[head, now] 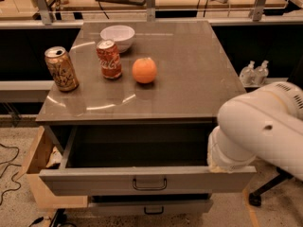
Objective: Close top drawer
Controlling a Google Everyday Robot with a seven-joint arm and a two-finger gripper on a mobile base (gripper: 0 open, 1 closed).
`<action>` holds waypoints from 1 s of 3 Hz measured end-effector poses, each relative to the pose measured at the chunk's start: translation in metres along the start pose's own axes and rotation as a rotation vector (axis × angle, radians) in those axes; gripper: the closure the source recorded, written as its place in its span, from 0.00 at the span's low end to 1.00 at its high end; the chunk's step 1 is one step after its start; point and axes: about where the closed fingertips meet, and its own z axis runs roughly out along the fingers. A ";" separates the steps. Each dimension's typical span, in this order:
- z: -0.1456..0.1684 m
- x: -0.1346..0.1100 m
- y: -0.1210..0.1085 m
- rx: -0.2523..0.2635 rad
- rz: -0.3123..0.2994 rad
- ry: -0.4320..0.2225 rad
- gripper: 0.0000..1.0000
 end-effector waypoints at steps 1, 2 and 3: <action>-0.029 0.020 -0.030 0.072 -0.006 -0.017 1.00; -0.041 0.042 -0.024 0.052 0.036 -0.014 1.00; -0.041 0.054 0.008 -0.010 0.092 -0.014 1.00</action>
Offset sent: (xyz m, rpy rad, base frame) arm 0.0091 -0.0682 0.0555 0.0323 -0.0138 -0.0818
